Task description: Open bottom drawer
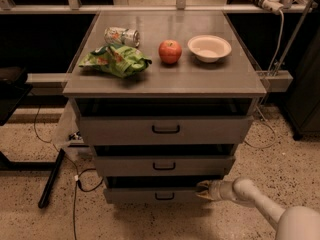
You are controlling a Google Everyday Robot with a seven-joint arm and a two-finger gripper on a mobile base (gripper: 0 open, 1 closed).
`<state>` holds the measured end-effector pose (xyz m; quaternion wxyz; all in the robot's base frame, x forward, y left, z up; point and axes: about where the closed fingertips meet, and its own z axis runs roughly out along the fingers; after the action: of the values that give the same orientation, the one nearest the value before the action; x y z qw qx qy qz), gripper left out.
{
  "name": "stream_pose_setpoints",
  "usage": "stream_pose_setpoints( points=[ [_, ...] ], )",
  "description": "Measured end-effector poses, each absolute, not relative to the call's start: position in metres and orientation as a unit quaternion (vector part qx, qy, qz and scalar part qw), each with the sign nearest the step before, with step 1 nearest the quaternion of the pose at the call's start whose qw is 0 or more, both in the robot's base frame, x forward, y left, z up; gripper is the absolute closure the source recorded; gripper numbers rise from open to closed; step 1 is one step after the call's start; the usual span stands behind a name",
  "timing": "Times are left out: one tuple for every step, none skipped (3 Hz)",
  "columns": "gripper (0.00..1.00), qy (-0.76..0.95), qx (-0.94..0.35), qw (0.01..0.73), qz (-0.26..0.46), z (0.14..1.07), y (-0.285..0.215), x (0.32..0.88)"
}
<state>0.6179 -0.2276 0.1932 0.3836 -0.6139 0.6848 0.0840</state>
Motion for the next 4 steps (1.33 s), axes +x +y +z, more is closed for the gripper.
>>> stream_pose_setpoints(
  points=[
    [0.35, 0.685, -0.614, 0.384, 0.084, 0.193, -0.228, 0.618],
    [0.13, 0.698, -0.601, 0.378, 0.093, 0.176, -0.238, 0.619],
    [0.0, 0.698, -0.601, 0.378, 0.093, 0.179, -0.238, 0.618],
    [0.18, 0.721, -0.574, 0.37, 0.112, 0.153, -0.259, 0.598]
  ],
)
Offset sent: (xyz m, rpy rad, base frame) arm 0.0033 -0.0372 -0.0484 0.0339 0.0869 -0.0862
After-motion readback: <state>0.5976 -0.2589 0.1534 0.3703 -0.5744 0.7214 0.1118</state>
